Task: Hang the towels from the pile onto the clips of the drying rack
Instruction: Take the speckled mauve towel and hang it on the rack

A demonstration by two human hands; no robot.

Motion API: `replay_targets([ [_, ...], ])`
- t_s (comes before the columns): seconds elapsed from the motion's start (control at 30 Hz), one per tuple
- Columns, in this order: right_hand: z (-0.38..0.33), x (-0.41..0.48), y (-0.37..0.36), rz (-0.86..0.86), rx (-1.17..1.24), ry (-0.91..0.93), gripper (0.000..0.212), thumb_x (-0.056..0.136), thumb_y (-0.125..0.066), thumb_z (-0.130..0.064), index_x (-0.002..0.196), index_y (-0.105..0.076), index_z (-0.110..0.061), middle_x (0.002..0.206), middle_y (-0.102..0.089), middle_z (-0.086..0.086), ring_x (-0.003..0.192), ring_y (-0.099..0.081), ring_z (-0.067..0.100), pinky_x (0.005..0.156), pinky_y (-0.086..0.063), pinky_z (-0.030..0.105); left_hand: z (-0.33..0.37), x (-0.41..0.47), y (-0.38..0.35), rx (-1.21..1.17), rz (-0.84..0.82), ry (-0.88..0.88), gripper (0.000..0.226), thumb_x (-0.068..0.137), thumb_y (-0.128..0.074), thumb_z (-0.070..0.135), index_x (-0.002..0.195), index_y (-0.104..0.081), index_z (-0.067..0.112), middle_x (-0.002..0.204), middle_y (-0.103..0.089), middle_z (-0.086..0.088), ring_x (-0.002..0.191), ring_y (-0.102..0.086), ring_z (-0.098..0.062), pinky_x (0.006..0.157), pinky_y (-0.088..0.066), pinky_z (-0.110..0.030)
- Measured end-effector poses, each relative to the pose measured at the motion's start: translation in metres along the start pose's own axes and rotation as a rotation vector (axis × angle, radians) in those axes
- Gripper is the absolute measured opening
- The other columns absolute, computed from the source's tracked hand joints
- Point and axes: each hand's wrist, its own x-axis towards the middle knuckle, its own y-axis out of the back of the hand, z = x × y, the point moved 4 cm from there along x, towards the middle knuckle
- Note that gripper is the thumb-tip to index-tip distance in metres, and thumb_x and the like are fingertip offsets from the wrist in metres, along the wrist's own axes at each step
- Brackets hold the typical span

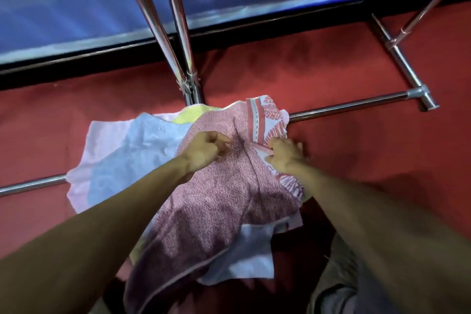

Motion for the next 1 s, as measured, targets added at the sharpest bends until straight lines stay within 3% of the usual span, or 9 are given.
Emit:
replay_targets([
  [0.07,-0.003,0.0,0.001,-0.001,-0.049,0.012,0.012,0.093,-0.056,-0.03,0.095,-0.06,-0.019,0.115,-0.064,0.008,0.111,-0.055,0.027,0.094,-0.033,0.039,-0.001,0.0,0.002,0.015,-0.003,-0.018,0.024,0.093,-0.045,-0.004,0.089,-0.062,0.012,0.079,-0.062,-0.008,0.071,-0.055,-0.014,0.063,-0.043,-0.02],
  [0.2,-0.014,-0.012,0.023,-0.048,0.09,0.122,0.041,0.095,-0.053,-0.023,0.058,-0.038,-0.019,0.083,-0.059,0.009,0.086,-0.052,0.021,0.075,-0.037,0.029,0.009,-0.016,0.009,0.056,-0.011,-0.034,0.022,0.092,-0.045,-0.007,0.101,-0.059,0.007,0.082,-0.062,-0.009,0.074,-0.057,-0.013,0.057,-0.044,-0.009],
  [0.33,-0.047,-0.045,0.083,0.062,0.126,0.261,0.04,0.094,-0.052,-0.022,0.058,-0.035,-0.017,0.061,-0.039,-0.003,0.075,-0.041,0.021,0.071,-0.03,0.032,0.036,-0.044,0.023,0.087,-0.005,-0.11,0.045,0.09,-0.049,-0.009,0.131,-0.039,0.007,0.1,-0.061,-0.011,0.087,-0.058,-0.018,0.07,-0.047,-0.018],
  [0.5,-0.106,-0.11,0.166,0.151,0.069,0.519,0.023,0.089,-0.05,-0.023,0.069,-0.052,-0.013,0.07,-0.054,0.003,0.069,-0.041,0.017,0.069,-0.046,0.041,0.082,-0.093,0.059,0.227,0.046,-0.323,0.078,0.084,-0.062,-0.002,0.149,-0.021,0.012,0.138,-0.046,-0.008,0.115,-0.053,-0.022,0.1,-0.045,-0.039],
  [0.6,-0.135,-0.164,0.212,0.205,-0.073,0.667,0.024,0.093,-0.053,-0.029,0.069,-0.053,-0.029,0.072,-0.055,-0.007,0.078,-0.05,0.019,0.075,-0.045,0.038,0.114,-0.129,0.082,0.433,0.06,-0.566,0.089,0.071,-0.068,0.014,0.148,-0.024,0.012,0.143,-0.043,-0.006,0.126,-0.048,-0.02,0.105,-0.042,-0.041],
  [0.73,-0.161,-0.213,0.255,0.389,-0.04,0.806,0.013,0.092,-0.049,-0.037,0.088,-0.058,-0.03,0.084,-0.061,-0.01,0.084,-0.055,0.017,0.083,-0.048,0.044,0.148,-0.173,0.107,0.637,0.152,-0.645,0.047,0.072,-0.07,0.024,0.115,-0.054,0.018,0.104,-0.063,0.001,0.09,-0.059,-0.015,0.082,-0.05,-0.031],
  [0.8,-0.171,-0.229,0.269,0.454,0.05,0.856,0.014,0.089,-0.048,-0.04,0.091,-0.06,-0.033,0.088,-0.065,-0.013,0.09,-0.06,0.015,0.084,-0.049,0.045,0.156,-0.196,0.122,0.635,0.293,-0.616,0.03,0.074,-0.064,0.03,0.099,-0.059,0.016,0.094,-0.067,0.0,0.086,-0.063,-0.02,0.076,-0.048,-0.032],
  [0.87,-0.179,-0.239,0.282,0.52,0.096,0.908,0.015,0.09,-0.052,-0.036,0.092,-0.065,-0.03,0.091,-0.068,-0.014,0.093,-0.062,0.012,0.084,-0.05,0.042,0.156,-0.213,0.136,0.613,0.49,-0.605,0.004,0.083,-0.062,0.018,0.086,-0.06,0.018,0.085,-0.067,-0.004,0.083,-0.062,-0.026,0.065,-0.038,-0.03],
  [1.0,-0.185,-0.237,0.297,0.68,0.3,0.945,0.011,0.089,-0.061,-0.025,0.087,-0.072,-0.023,0.086,-0.071,-0.012,0.087,-0.064,0.005,0.083,-0.049,0.028,0.154,-0.226,0.148,0.599,0.72,-0.603,0.012,0.088,-0.053,0.013,0.086,-0.065,0.012,0.08,-0.067,-0.009,0.083,-0.062,-0.032,0.065,-0.037,-0.033],
])
